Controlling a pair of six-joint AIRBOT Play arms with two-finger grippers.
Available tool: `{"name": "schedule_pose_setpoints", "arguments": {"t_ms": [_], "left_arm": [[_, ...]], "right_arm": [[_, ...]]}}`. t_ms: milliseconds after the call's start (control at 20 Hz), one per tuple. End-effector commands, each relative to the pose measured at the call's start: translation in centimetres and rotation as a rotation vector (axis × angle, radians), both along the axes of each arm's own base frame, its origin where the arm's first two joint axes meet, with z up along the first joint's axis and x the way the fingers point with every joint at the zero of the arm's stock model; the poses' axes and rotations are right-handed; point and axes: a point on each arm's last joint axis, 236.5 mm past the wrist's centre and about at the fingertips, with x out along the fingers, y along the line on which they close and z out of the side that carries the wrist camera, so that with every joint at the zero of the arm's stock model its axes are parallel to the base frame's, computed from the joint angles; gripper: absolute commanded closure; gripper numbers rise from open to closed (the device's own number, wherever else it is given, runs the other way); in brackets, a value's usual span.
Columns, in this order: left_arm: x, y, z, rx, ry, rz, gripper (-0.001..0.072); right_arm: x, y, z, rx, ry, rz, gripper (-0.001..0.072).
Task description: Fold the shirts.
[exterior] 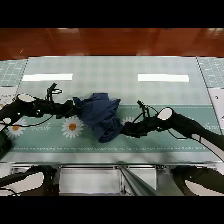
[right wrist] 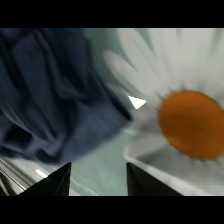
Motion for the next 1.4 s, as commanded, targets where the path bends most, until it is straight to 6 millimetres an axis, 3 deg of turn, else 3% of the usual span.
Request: {"name": "schedule_pose_setpoints", "arguments": {"t_ms": [0,300,400,550,650,750,850,1000,1150,1250,1350], "left_arm": [[0.1,0.0,0.0,0.001,-0.001,0.0,0.0684],[0.1,0.0,0.0,0.002,-0.003,0.002,0.0684],[0.1,0.1,0.0,0.002,-0.003,0.002,0.0684],[0.2,0.1,0.0,0.003,-0.005,0.004,0.0684],[1.0,0.3,1.0,0.003,-0.037,0.011,0.0684],[2.8,0.8,3.8,-0.004,-0.121,0.037,0.0684],[5.7,1.5,9.4,-0.046,-0.261,0.099,0.0684],[8.7,3.1,21.3,-0.091,-0.551,0.171,0.0685],[8.0,3.8,34.1,-0.055,-0.868,0.164,0.0685],[5.2,3.3,42.7,-0.036,-1.074,0.148,0.0685],[1.6,2.6,49.3,-0.014,-1.247,0.131,0.0685]], "right_arm": [[1.6,2.7,-0.6,0.019,-0.02,-0.124,0.0315],[0.9,7.0,-0.3,0.038,-0.017,-0.034,0.0321],[1.3,7.3,-0.2,0.043,-0.017,-0.046,0.0397],[1.7,7.6,0.4,0.055,-0.045,-0.027,0.0659],[2.5,8.2,2.6,0.086,-0.126,0.014,0.0687],[5.1,7.6,6.5,0.105,-0.247,0.039,0.0688],[9.2,5.1,12.0,0.102,-0.379,0.035,0.0688],[15.4,-2.0,23.2,0.046,-0.622,-0.017,0.0688],[15.5,-9.0,34.1,-0.06,-0.789,0.033,0.0688],[14.3,-13.0,41.3,-0.169,-0.944,0.009,0.0688],[11.6,-16.5,47.4,-0.287,-1.083,-0.042,0.0688]]}}
